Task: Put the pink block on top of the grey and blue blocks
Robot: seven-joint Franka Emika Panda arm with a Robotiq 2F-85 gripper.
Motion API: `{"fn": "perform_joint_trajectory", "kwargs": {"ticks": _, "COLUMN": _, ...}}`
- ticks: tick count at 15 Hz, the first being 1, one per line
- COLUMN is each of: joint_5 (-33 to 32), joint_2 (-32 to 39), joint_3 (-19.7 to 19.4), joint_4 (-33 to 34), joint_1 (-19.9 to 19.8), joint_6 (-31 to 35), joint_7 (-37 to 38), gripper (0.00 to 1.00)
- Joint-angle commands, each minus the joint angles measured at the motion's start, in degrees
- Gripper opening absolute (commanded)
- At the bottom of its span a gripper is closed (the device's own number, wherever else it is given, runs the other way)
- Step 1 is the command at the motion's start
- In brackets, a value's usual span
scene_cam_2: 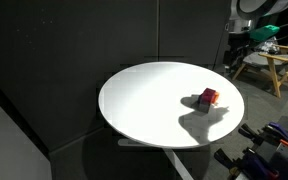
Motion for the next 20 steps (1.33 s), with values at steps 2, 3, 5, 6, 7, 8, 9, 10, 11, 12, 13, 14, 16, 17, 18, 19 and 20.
{"fn": "perform_joint_trajectory", "kwargs": {"ticks": 2, "joint_5": 0.05, "joint_2": -5.56, "joint_3": -0.58, "joint_4": -1.75, "joint_1": -0.67, "joint_6": -4.07, "joint_7": 0.25, "gripper": 1.0}}
{"fn": "perform_joint_trajectory", "kwargs": {"ticks": 3, "joint_5": -0.01, "joint_2": -6.28, "joint_3": -0.71, "joint_4": -1.84, "joint_1": -0.8, "joint_6": -4.87, "joint_7": 0.32, "gripper": 1.0}}
{"fn": "perform_joint_trajectory", "kwargs": {"ticks": 5, "joint_5": 0.02, "joint_2": -7.98, "joint_3": -1.05, "joint_4": -1.93, "joint_1": -1.1, "joint_6": -7.03, "joint_7": -0.1, "gripper": 1.0}}
{"fn": "perform_joint_trajectory", "kwargs": {"ticks": 6, "joint_5": 0.04, "joint_2": -8.86, "joint_3": -1.21, "joint_4": -1.98, "joint_1": -1.26, "joint_6": -8.03, "joint_7": -0.28, "gripper": 1.0}}
{"fn": "perform_joint_trajectory", "kwargs": {"ticks": 7, "joint_5": 0.01, "joint_2": -9.71, "joint_3": -1.39, "joint_4": -2.04, "joint_1": -1.41, "joint_6": -9.05, "joint_7": -0.46, "gripper": 1.0}}
{"fn": "perform_joint_trajectory", "kwargs": {"ticks": 8, "joint_5": -0.1, "joint_2": -10.68, "joint_3": -1.6, "joint_4": -2.16, "joint_1": -1.56, "joint_6": -9.98, "joint_7": -0.74, "gripper": 1.0}}
{"fn": "perform_joint_trajectory", "kwargs": {"ticks": 9, "joint_5": -0.07, "joint_2": -11.57, "joint_3": -1.86, "joint_4": -2.23, "joint_1": -1.67, "joint_6": -10.92, "joint_7": -1.05, "gripper": 1.0}}
{"fn": "perform_joint_trajectory", "kwargs": {"ticks": 10, "joint_5": -0.07, "joint_2": -12.38, "joint_3": -2.08, "joint_4": -2.24, "joint_1": -1.8, "joint_6": -11.8, "joint_7": -1.24, "gripper": 1.0}}
{"fn": "perform_joint_trajectory", "kwargs": {"ticks": 11, "joint_5": -0.06, "joint_2": -13.19, "joint_3": -2.35, "joint_4": -2.23, "joint_1": -1.88, "joint_6": -12.56, "joint_7": -1.51, "gripper": 1.0}}
{"fn": "perform_joint_trajectory", "kwargs": {"ticks": 12, "joint_5": -0.09, "joint_2": -13.91, "joint_3": -2.61, "joint_4": -2.2, "joint_1": -1.95, "joint_6": -13.39, "joint_7": -1.79, "gripper": 1.0}}
{"fn": "perform_joint_trajectory", "kwargs": {"ticks": 13, "joint_5": -0.1, "joint_2": -14.66, "joint_3": -2.86, "joint_4": -2.18, "joint_1": -2.06, "joint_6": -14.04, "joint_7": -2.03, "gripper": 1.0}}
{"fn": "perform_joint_trajectory", "kwargs": {"ticks": 14, "joint_5": -0.16, "joint_2": -15.51, "joint_3": -3.2, "joint_4": -2.28, "joint_1": -2.15, "joint_6": -14.52, "joint_7": -2.72, "gripper": 1.0}}
{"fn": "perform_joint_trajectory", "kwargs": {"ticks": 16, "joint_5": -0.11, "joint_2": -17.23, "joint_3": -3.93, "joint_4": -2.68, "joint_1": -2.24, "joint_6": -14.57, "joint_7": -4.44, "gripper": 1.0}}
{"fn": "perform_joint_trajectory", "kwargs": {"ticks": 17, "joint_5": -0.05, "joint_2": -18.02, "joint_3": -4.34, "joint_4": -2.89, "joint_1": -2.18, "joint_6": -14.2, "joint_7": -5.64, "gripper": 1.0}}
{"fn": "perform_joint_trajectory", "kwargs": {"ticks": 18, "joint_5": 0.22, "joint_2": -18.72, "joint_3": -4.79, "joint_4": -3.04, "joint_1": -2.11, "joint_6": -14.04, "joint_7": -6.87, "gripper": 1.0}}
{"fn": "perform_joint_trajectory", "kwargs": {"ticks": 19, "joint_5": 0.53, "joint_2": -19.46, "joint_3": -5.25, "joint_4": -3.21, "joint_1": -2.06, "joint_6": -13.81, "joint_7": -7.93, "gripper": 1.0}}
{"fn": "perform_joint_trajectory", "kwargs": {"ticks": 20, "joint_5": 0.57, "joint_2": -20.0, "joint_3": -5.59, "joint_4": -3.29, "joint_1": -2.03, "joint_6": -13.98, "joint_7": -8.79, "gripper": 1.0}}
